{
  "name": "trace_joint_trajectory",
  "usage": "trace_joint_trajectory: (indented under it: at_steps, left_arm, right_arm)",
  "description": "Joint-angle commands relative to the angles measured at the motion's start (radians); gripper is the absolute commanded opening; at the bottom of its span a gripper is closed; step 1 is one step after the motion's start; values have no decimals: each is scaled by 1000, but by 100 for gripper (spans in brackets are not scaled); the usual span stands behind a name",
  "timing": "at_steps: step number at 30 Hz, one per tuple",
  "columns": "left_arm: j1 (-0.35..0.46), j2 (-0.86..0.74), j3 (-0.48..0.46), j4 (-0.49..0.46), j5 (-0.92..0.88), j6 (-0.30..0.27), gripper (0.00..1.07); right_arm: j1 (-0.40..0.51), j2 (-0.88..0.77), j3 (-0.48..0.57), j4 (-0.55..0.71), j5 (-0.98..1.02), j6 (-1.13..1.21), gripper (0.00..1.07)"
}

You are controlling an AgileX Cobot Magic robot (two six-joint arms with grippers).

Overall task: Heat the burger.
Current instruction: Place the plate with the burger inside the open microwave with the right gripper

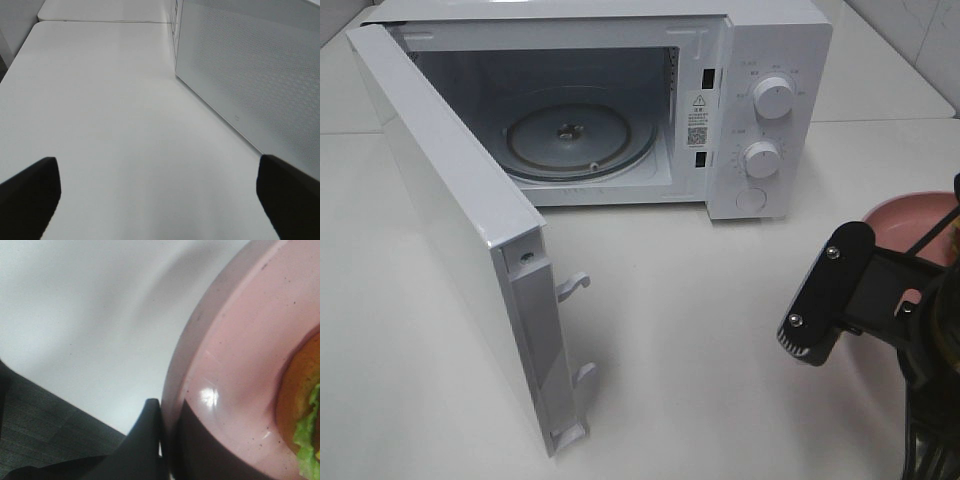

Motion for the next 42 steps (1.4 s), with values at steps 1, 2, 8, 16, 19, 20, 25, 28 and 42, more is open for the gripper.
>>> trace_joint_trajectory:
  at_steps: [1, 2, 8, 16, 19, 20, 25, 28, 42]
  left_arm:
    - [2, -15, -1, -6, -9, -2, 102]
    - [2, -15, -1, -6, -9, -2, 102]
    - [2, -15, -1, -6, -9, -2, 102]
    - [2, -15, -1, -6, -9, -2, 102]
    - [2, -15, -1, -6, -9, -2, 102]
    - [2, -15, -1, -6, -9, -2, 102]
    - [2, -15, -1, -6, -9, -2, 102]
    - [2, -15, -1, -6, -9, -2, 102]
    - [2, -15, -1, -6, -9, -2, 102]
  right_arm:
    - [2, -3, 4, -79, -6, -59, 0]
    - [2, -3, 4, -79, -14, -78, 0]
    - [2, -3, 4, -80, -72, -135, 0]
    - [2, -3, 4, -88, -140, -259, 0]
    - [2, -3, 4, -88, -165, -306, 0]
    - [2, -3, 4, -88, -182, -335, 0]
    - [2, -3, 4, -89, -235, -410, 0]
    - [2, -3, 4, -96, -254, -442, 1]
    - [2, -3, 4, -166, -373, -606, 3]
